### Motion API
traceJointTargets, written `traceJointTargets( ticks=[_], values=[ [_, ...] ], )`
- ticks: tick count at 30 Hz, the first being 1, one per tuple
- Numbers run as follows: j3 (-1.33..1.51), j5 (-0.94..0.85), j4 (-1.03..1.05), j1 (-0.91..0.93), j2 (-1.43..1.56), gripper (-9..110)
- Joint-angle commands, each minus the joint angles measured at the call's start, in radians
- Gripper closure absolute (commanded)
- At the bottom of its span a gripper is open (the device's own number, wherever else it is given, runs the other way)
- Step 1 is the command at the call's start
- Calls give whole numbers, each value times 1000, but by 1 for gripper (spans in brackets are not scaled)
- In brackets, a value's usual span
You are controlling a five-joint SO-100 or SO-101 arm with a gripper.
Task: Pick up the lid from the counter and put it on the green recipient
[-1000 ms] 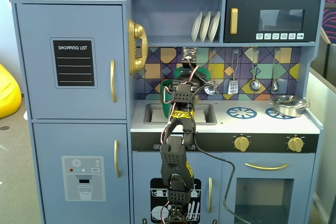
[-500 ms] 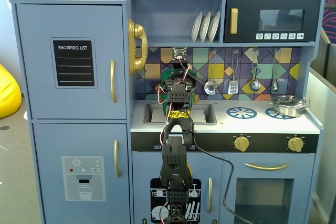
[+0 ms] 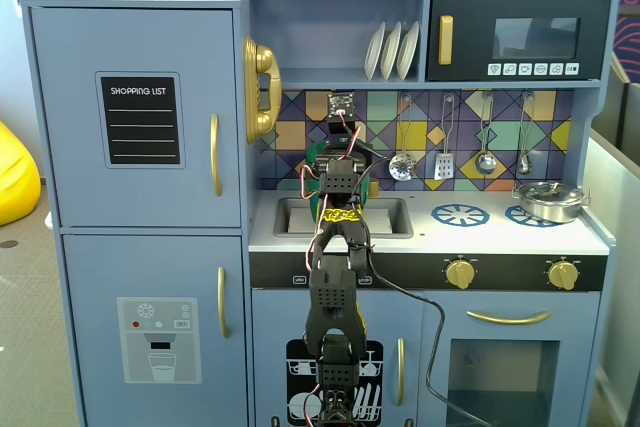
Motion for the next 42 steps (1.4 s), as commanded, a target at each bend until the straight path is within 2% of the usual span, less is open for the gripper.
traceJointTargets(
  ticks=[1,22,42],
  values=[
    [-81,-14,-18,-17,5,102],
    [-26,-64,2,-23,26,102],
    [-15,18,95,17,41,102]
  ],
)
